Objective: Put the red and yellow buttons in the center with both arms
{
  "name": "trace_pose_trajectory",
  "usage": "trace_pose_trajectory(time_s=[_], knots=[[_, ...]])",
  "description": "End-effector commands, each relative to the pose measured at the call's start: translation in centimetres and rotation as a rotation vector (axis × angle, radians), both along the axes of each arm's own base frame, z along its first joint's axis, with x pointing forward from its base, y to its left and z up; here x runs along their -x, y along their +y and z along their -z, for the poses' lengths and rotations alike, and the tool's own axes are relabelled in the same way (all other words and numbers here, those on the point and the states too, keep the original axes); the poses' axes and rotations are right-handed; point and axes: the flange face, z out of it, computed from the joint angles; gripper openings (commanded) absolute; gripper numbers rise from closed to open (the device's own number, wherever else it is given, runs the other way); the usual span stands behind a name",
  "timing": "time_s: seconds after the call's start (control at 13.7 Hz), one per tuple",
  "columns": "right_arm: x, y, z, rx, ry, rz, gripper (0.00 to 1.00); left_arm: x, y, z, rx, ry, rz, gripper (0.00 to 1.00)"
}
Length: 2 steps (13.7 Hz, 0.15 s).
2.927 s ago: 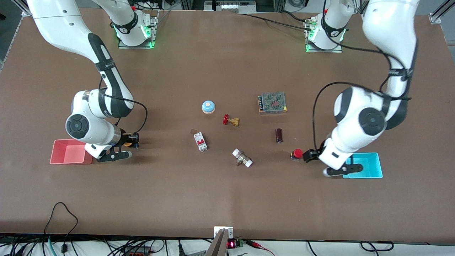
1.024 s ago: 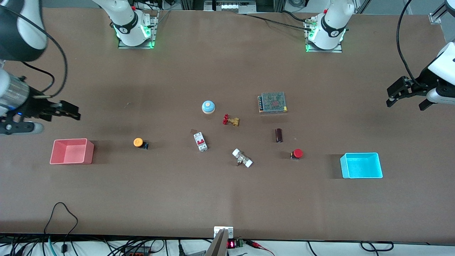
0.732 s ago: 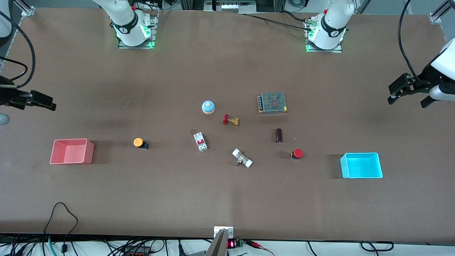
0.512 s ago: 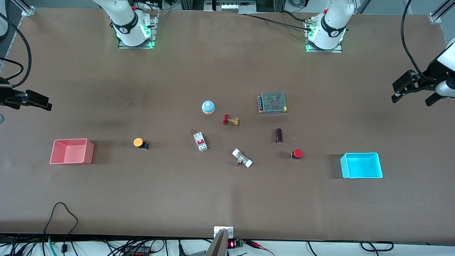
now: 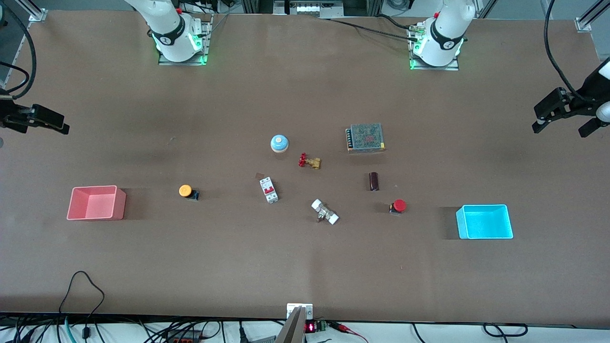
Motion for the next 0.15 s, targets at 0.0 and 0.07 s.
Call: trace_pose_trajectory(time_s=[0.0, 0.07], knots=[[0.97, 0.04, -0.27, 0.004, 0.004, -0.017, 1.0, 0.06, -0.6, -0.3, 0.013, 0.008, -0.017, 1.0], [0.98, 0.04, -0.25, 0.004, 0.005, -0.014, 1.0, 0.06, -0.68, -0.23, 0.012, 0.01, -0.02, 1.0]])
